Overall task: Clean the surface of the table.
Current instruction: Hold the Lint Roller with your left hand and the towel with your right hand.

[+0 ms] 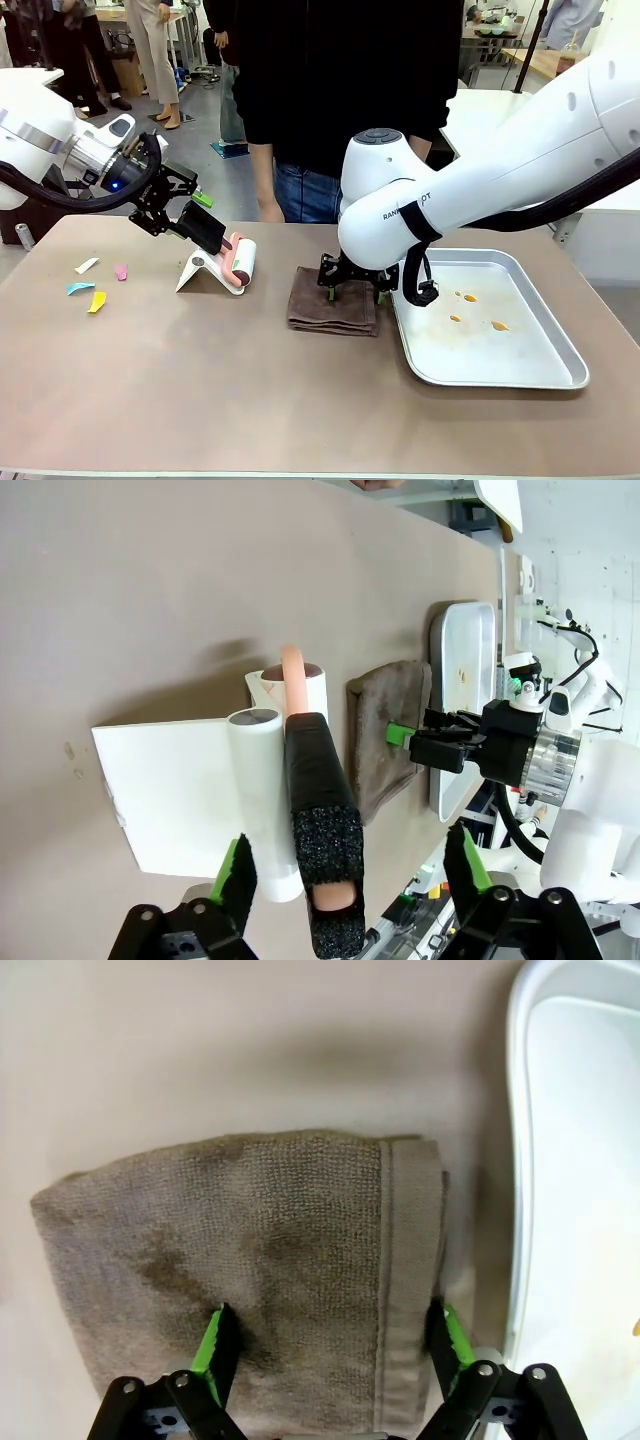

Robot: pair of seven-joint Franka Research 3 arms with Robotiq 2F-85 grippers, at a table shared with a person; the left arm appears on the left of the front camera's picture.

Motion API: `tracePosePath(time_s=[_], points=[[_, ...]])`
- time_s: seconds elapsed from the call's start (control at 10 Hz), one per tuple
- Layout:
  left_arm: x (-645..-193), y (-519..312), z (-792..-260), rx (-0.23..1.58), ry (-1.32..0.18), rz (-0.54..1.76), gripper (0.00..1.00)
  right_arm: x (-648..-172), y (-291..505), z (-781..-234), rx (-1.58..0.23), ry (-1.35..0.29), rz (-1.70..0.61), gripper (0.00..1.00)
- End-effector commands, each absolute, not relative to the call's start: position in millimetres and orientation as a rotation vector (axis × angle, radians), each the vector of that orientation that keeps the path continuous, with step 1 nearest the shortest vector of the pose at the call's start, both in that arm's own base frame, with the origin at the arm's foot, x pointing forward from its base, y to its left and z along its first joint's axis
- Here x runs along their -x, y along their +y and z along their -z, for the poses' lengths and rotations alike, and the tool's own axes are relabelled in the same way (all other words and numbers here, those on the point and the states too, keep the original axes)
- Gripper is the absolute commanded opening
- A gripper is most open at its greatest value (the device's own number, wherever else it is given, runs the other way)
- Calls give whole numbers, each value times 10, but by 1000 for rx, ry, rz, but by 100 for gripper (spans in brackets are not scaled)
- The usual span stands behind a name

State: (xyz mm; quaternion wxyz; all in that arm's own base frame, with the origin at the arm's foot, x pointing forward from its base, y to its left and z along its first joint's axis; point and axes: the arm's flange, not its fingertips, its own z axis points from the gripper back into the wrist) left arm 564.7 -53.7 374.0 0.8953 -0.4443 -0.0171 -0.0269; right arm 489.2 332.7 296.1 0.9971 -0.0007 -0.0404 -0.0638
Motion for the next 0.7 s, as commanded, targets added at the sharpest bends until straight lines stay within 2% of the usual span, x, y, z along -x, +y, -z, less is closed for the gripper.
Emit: tracePosePath(time_s=[0.0, 0.1, 0.2, 0.3, 0.4, 0.5, 0.6], points=[[-5611, -510, -3738, 916, -51, 67, 41, -4930, 3332, -2926, -15, -54, 113, 40], [-5607, -503, -3735, 905, -46, 69, 25, -4928, 3332, -2924, -18, -49, 116, 28], [-5608, -497, -3724, 886, -45, 55, 0, -4927, 3334, -2926, -19, -49, 116, 0], [-5611, -495, -3711, 877, -42, 42, 0, -4928, 3334, -2925, -34, -42, 108, 0], [-5606, -493, -3718, 867, -42, 38, 13, -4928, 3334, -2921, -34, -39, 109, 0], [-5602, -492, -3741, 858, -50, 40, 4, -4925, 3335, -2926, -35, -39, 107, 4], [-5597, -490, -3761, 854, -52, 45, 0, -4928, 3337, -2923, -46, -36, 105, 0]])
